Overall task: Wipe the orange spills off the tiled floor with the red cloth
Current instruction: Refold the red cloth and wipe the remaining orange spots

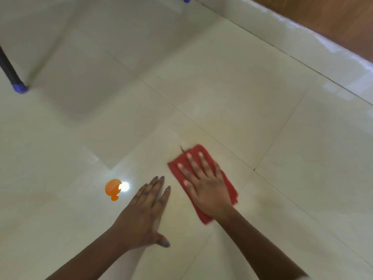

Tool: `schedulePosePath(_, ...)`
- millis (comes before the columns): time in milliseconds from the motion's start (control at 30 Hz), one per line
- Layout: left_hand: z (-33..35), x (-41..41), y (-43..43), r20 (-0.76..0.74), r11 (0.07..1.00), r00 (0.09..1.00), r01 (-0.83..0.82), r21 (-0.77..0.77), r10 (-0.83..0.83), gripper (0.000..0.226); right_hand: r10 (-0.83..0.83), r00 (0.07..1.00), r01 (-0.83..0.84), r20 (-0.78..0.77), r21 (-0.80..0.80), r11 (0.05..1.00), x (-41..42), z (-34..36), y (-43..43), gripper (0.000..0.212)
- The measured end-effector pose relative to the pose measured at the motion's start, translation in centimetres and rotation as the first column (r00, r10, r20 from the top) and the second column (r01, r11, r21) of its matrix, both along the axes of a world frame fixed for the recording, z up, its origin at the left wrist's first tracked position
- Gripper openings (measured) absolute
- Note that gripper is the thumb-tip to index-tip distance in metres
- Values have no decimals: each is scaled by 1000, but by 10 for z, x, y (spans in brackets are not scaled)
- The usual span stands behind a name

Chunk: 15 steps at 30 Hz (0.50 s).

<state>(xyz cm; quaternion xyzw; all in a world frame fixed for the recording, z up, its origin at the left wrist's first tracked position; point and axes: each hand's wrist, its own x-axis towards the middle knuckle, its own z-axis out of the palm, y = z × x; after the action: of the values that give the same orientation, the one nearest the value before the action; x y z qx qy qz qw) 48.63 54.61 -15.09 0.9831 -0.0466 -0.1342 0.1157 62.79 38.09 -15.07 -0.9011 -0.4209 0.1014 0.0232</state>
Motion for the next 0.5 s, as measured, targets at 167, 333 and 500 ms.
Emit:
schedulePosePath(167,2,3,0,-25,1000,1000,4,14,-4,126,-230,973,231,24,-30,972,64,-2,1,49)
schedulePosePath(333,9,3,1,-52,1000,999,-12,2,12,119,-114,992,113,-46,-18,993,61,3,93,51)
schedulePosePath(500,16,-26,31,-14,994,994,-113,3,113,114,76,997,-76,-26,-16,997,2,-2,24,51)
